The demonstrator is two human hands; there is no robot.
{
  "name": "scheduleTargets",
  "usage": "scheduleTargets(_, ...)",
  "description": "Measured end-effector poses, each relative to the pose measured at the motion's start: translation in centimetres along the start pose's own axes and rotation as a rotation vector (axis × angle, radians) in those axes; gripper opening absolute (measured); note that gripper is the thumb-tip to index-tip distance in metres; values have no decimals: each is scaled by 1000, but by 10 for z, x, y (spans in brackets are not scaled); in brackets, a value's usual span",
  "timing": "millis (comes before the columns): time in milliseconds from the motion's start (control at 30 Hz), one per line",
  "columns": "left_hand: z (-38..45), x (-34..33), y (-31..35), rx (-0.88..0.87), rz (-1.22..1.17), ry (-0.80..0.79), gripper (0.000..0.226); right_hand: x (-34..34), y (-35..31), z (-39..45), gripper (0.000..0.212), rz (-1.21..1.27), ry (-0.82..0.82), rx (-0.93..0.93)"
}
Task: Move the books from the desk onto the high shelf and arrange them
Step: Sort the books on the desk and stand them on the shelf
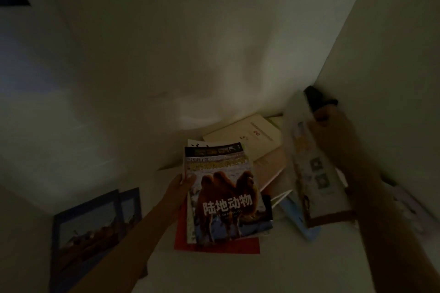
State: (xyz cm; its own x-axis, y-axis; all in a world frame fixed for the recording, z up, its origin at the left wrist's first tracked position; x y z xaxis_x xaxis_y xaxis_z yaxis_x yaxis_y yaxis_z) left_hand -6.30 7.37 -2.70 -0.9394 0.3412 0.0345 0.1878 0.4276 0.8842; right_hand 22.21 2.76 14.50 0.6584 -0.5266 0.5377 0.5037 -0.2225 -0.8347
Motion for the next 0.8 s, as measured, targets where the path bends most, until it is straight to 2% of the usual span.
scheduleTargets(67, 1, 3, 2, 47, 34, 35, 28, -48, -16, -13, 18, -26, -102, 22)
scheduleTargets(133, 0, 3, 5, 92, -36, 10, 44, -114, -15, -38, 15, -12, -184, -5)
scheduleTargets(200, -1, 0, 11, 94, -129, -60, 48, -174, -5, -64, 13, 95, -241, -60)
scheduleTargets(300, -3, -4, 14, 109, -93, -28, 50, -217, 1, -91, 16, 193, -356, -96)
scheduleTargets(367, -5, -4, 6, 38, -27, 57, 46, -208, 10, -96, 18, 270, -433, -122)
scheduleTargets(400, -5, -3, -1, -12, 20, 88, 57, -197, 21, -94, 16, 317, -409, -148)
scheduleTargets(433, -3, -1, -10, -55, 65, 103, 78, -182, 35, -90, 13, 351, -332, -177)
scheduleTargets(467, -1, 1, -18, -88, 93, 102, 97, -168, 54, -85, 13, 334, -239, -214)
scheduleTargets(500, -4, 3, -20, -107, 68, 69, 106, -156, 70, -81, 20, 277, -173, -260)
scheduleTargets(567, -9, 11, -17, -161, -4, -7, 107, -141, 91, -81, 36, 105, -169, -355)
scheduleTargets(633, -17, 18, -15, -177, -90, -59, 103, -139, 93, -90, 46, 124, -201, -404)
scheduleTargets(700, -32, 24, -10, -214, -106, -141, 101, -136, 81, -106, 52, 289, -247, -428)
scheduleTargets(800, -64, 33, 12, -286, -76, -215, 96, -130, 64, -128, 84, 755, -432, -575)
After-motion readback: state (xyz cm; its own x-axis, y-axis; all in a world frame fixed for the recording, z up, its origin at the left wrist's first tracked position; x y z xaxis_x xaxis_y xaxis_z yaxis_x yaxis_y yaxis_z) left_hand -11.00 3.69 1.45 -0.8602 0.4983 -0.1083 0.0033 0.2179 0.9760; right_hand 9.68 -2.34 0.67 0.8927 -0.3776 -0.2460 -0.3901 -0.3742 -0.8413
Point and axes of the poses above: each hand's wrist, its own z-axis towards the middle knuckle, its own x-axis out of the back of the hand, y = z × x, the point moved 1 cm from there along z, towards the middle knuckle, and after that the axes turned 15 degrees about z, right-handed, at the moved point
